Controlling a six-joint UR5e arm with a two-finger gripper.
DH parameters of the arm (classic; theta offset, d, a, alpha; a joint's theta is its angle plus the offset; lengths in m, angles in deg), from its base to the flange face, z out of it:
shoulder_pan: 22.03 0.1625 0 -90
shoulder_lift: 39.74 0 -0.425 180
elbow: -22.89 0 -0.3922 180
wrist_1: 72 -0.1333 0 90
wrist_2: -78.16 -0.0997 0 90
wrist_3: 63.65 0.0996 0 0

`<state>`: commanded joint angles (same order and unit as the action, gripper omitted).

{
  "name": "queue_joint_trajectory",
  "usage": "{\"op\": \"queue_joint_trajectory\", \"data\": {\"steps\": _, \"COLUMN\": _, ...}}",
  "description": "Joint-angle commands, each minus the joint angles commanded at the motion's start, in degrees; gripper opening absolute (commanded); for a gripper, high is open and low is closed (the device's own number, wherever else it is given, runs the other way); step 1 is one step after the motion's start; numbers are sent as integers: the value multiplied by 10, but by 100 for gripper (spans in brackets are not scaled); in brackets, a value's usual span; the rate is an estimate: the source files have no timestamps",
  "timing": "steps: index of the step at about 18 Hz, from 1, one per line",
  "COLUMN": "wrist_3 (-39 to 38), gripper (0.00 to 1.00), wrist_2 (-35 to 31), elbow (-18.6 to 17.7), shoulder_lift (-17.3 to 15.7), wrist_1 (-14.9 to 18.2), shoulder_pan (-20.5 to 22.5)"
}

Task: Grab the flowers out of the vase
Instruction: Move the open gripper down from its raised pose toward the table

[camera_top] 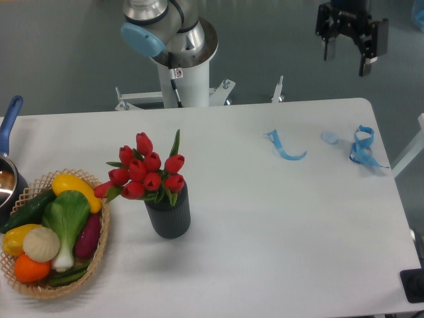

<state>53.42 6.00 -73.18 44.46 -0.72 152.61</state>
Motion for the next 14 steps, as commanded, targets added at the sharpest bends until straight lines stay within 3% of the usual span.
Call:
{"op": "queue_joint_trajectory", "data": {"steps": 10, "wrist_3": -6, "gripper": 100, "wrist_2": 15, "elbow": -19, "shoulder_lift": -8, "wrist_1": 0, "shoulder_pan": -5}}
{"op": "queue_joint_trajectory", "data": {"steps": 14, "wrist_3": -79, "gripper": 100, "wrist_2": 58, "elbow": -52, "shoulder_lift": -19, "wrist_1": -1, "shoulder_pan": -11}}
